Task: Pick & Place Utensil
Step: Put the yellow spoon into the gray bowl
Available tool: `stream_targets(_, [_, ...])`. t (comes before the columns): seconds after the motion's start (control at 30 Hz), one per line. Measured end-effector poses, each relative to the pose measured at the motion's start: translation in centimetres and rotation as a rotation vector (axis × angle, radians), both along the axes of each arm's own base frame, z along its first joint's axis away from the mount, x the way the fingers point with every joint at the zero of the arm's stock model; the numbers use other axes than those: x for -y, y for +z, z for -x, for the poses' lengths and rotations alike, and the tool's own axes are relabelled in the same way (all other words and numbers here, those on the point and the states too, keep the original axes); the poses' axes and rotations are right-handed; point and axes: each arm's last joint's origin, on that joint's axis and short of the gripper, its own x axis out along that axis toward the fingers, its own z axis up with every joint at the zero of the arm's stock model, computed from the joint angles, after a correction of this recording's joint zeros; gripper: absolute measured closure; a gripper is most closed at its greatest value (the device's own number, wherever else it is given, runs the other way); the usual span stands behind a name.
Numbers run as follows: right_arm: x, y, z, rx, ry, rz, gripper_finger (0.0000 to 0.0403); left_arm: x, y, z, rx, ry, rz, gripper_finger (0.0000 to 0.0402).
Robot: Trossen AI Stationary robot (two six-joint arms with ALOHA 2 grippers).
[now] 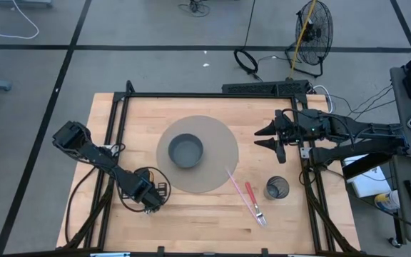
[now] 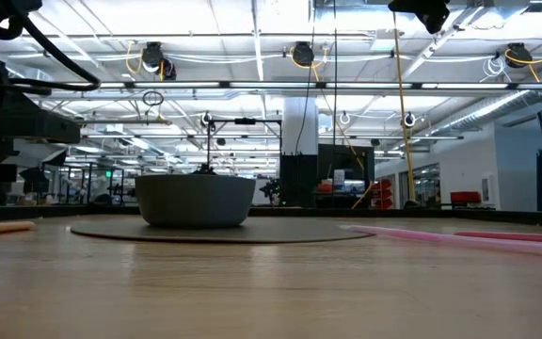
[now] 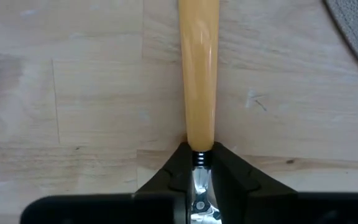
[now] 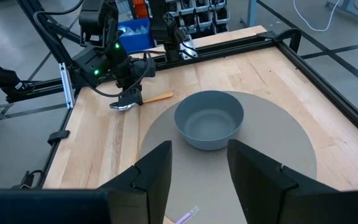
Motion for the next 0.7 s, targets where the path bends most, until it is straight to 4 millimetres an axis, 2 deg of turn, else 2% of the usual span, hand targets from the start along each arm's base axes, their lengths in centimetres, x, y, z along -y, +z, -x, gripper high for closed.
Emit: stream_targets(0.7, [0.0, -0.01, -0.01, -0.001, 0.0, 0.0, 0.025, 0.44, 0.43, 0.01, 0.004, 0.004, -0.017, 0.0369])
